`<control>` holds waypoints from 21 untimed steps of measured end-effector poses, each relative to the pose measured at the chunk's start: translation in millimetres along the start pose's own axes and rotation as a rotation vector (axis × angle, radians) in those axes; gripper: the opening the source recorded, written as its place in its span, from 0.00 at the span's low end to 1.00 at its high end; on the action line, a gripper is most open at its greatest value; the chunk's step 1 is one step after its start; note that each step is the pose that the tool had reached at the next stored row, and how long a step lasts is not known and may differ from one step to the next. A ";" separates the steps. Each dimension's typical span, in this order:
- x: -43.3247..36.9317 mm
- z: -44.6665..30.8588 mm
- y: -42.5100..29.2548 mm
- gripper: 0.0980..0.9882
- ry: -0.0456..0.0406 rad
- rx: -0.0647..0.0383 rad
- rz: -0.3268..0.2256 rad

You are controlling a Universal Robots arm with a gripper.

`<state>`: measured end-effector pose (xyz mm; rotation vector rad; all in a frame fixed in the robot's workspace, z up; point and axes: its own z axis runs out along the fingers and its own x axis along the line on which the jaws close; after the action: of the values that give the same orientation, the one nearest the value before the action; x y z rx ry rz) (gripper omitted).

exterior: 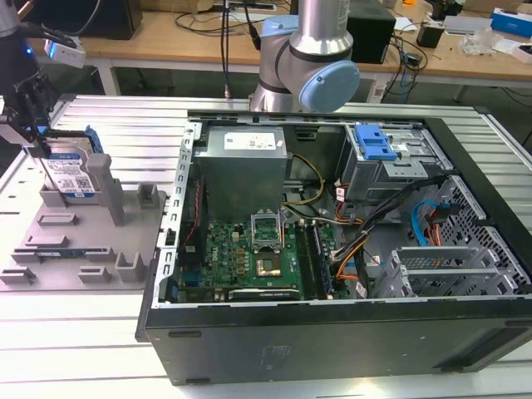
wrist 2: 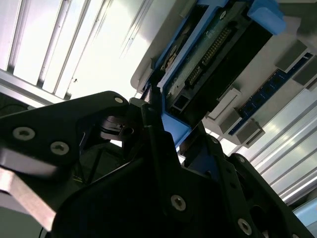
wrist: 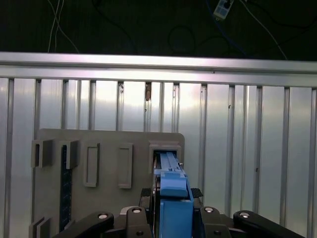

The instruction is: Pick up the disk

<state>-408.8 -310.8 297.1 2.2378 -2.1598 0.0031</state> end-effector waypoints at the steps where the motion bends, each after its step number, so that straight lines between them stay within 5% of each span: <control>1: 0.0 0.0 0.0 0.33 -0.0001 0.000 0.000; 21: 1.7 -0.6 0.8 0.30 -0.0005 0.000 0.012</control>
<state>-409.6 -312.5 297.8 2.2253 -2.1736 0.0033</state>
